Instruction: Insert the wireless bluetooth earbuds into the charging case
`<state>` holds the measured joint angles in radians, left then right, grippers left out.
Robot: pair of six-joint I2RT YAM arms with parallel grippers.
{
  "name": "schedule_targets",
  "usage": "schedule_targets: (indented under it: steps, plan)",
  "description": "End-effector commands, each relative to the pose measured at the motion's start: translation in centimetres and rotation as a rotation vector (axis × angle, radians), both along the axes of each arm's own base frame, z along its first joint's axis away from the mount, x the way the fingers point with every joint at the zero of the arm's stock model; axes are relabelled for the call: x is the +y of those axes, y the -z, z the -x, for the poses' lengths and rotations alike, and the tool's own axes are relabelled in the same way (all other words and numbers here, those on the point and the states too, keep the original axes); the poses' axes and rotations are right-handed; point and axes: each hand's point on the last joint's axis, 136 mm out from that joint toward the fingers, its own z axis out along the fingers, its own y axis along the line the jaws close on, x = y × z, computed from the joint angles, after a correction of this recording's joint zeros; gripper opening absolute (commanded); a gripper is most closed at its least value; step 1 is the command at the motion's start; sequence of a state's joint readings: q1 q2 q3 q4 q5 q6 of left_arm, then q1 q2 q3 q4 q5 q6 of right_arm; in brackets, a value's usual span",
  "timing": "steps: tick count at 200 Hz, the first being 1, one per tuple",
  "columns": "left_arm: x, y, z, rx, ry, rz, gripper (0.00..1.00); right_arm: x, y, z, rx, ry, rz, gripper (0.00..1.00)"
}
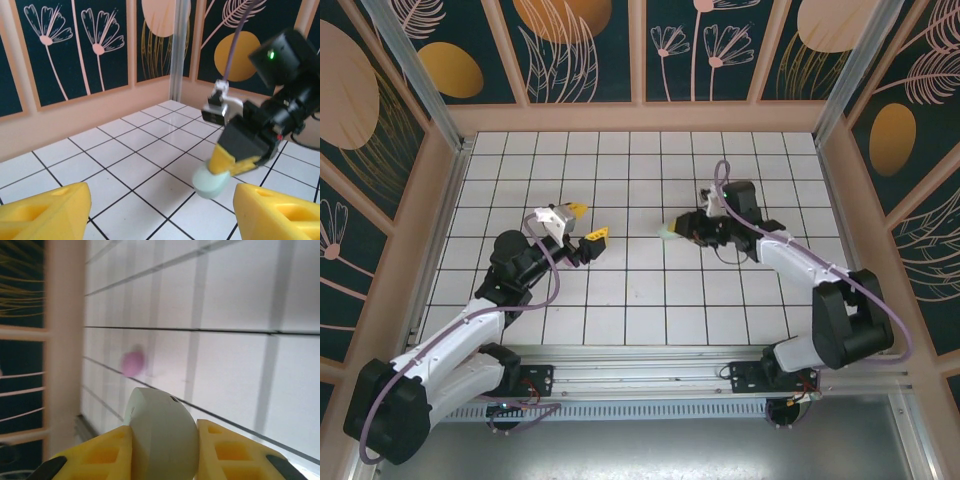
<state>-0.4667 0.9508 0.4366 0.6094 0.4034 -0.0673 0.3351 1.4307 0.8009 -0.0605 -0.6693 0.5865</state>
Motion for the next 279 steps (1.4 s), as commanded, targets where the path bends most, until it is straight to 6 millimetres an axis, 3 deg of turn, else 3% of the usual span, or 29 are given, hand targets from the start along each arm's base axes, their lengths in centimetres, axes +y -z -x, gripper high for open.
schedule_targets:
  steps: [1, 37, 72, 100, 128, 168, 176, 185, 202, 226, 252, 279]
  plan:
    - [0.6, 0.4, -0.1, 0.003, -0.031, -0.004, 0.74, -2.2, 3.5, -0.4, -0.012, 0.016, 0.047, 0.13]
    - [0.6, 1.0, -0.4, 0.015, -0.041, -0.007, 0.74, -2.5, 7.5, 0.2, 0.055, -0.028, 0.078, 0.13]
    - [0.5, 1.3, -0.6, 0.022, -0.041, -0.005, 0.74, -2.4, 8.6, -0.3, 0.054, -0.037, 0.087, 0.15]
    - [0.6, 1.5, -0.7, 0.027, -0.048, -0.01, 0.74, -3.1, 10.0, -0.4, 0.08, -0.022, 0.154, 0.33]
    - [0.9, 1.7, -0.9, 0.024, -0.073, -0.022, 0.74, -3.8, 9.9, -0.4, 0.076, -0.004, 0.2, 0.5]
    - [2.3, 1.4, -2.2, 0.027, -0.181, -0.042, 0.79, -5.2, 7.4, -1.5, 0.015, 0.048, 0.273, 0.69]
    - [2.9, 1.4, -2.8, 0.036, -0.227, -0.054, 0.81, -5.5, 6.6, -1.7, -0.005, 0.058, 0.289, 0.78]
    - [3.8, 1.5, -3.4, 0.043, -0.281, -0.068, 0.84, -5.9, 5.6, -2.0, -0.033, 0.073, 0.312, 0.98]
    - [6.2, 1.7, -4.8, 0.064, -0.407, -0.076, 0.9, -7.2, 3.2, -2.7, -0.11, 0.117, 0.373, 0.99]
    - [11.4, 2.5, -6.8, 0.118, -0.608, -0.042, 0.99, -10.1, -0.7, -3.9, -0.249, 0.206, 0.455, 0.99]
    - [16.9, 5.2, -8.6, 0.192, -0.868, -0.082, 0.98, -15.6, -4.4, -4.9, -0.413, 0.423, 0.57, 0.99]
    - [19.3, 8.1, -9.3, 0.211, -0.988, -0.092, 0.98, -21.3, -5.4, -3.9, -0.609, 0.635, 0.711, 0.99]
